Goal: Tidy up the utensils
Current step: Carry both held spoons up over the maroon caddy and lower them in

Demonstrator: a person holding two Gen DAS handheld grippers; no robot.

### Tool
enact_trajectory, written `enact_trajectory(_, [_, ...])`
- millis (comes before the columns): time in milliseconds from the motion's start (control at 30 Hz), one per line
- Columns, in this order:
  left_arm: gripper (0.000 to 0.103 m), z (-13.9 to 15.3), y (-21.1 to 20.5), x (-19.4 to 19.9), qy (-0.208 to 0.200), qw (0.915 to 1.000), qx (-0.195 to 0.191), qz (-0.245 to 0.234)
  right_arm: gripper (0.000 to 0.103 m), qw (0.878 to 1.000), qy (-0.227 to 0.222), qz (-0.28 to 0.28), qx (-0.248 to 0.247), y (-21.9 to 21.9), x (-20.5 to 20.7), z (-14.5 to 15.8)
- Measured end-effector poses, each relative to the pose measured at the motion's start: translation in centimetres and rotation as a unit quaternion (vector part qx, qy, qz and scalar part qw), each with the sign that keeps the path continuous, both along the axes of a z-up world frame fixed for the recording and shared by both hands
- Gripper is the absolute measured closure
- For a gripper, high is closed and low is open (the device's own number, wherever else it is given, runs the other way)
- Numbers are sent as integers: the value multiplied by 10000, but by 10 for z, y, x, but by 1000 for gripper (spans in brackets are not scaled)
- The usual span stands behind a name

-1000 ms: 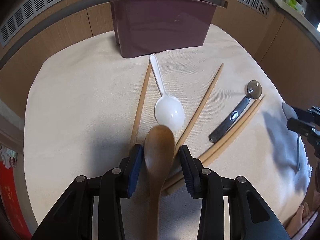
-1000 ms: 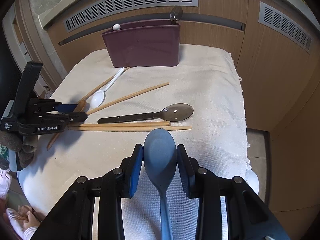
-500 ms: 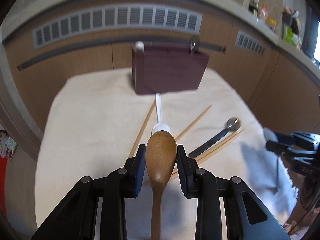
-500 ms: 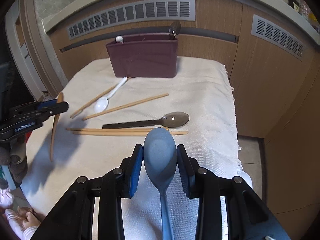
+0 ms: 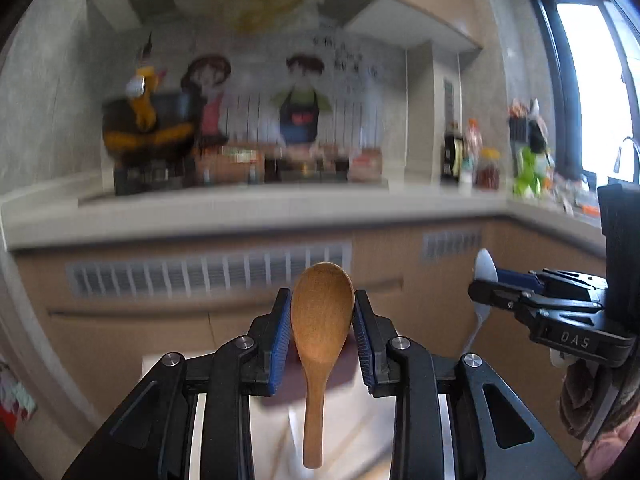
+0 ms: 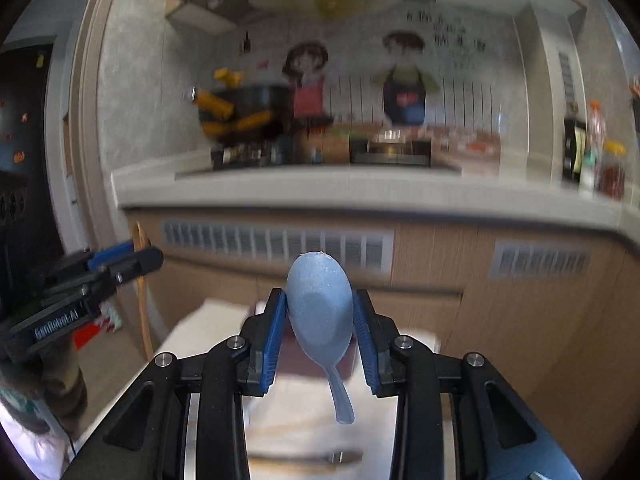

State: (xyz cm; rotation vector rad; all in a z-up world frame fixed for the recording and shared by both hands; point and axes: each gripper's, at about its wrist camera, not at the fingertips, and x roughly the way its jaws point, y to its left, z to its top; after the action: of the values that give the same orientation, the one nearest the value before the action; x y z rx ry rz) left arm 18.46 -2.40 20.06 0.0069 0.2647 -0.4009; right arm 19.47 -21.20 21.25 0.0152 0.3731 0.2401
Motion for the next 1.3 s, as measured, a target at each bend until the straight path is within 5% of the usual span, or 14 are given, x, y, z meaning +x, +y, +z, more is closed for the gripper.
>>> enact_trajectory(133, [72,31,-4,40,-436,9985,-327,-46,71,9984,-468,-71,295,-1,40,34])
enact_trajectory(267, [72,30,-1,87,-476,9964,-694,-117,71,9975,-578,-92,406,4,80,29])
enact_trajectory(600, [72,-59,-3,170,1,9963,-817,266,71,9977,484,-7,478,15,172,-62])
enact_trajectory(1000, [72,-143,-16,218,887,9939,-579,322,71,9898,1381,123,321,20,201,-149])
enact_trajectory(1100, [65,-154,-12,216,1118,9910,-707,204,70,9878,1526,162,245,21,199,-162])
enact_trajectory(1300, [19,-152,9,184,1225,9878,-870,405,51,9896,1430,84,-106,25,176,-163])
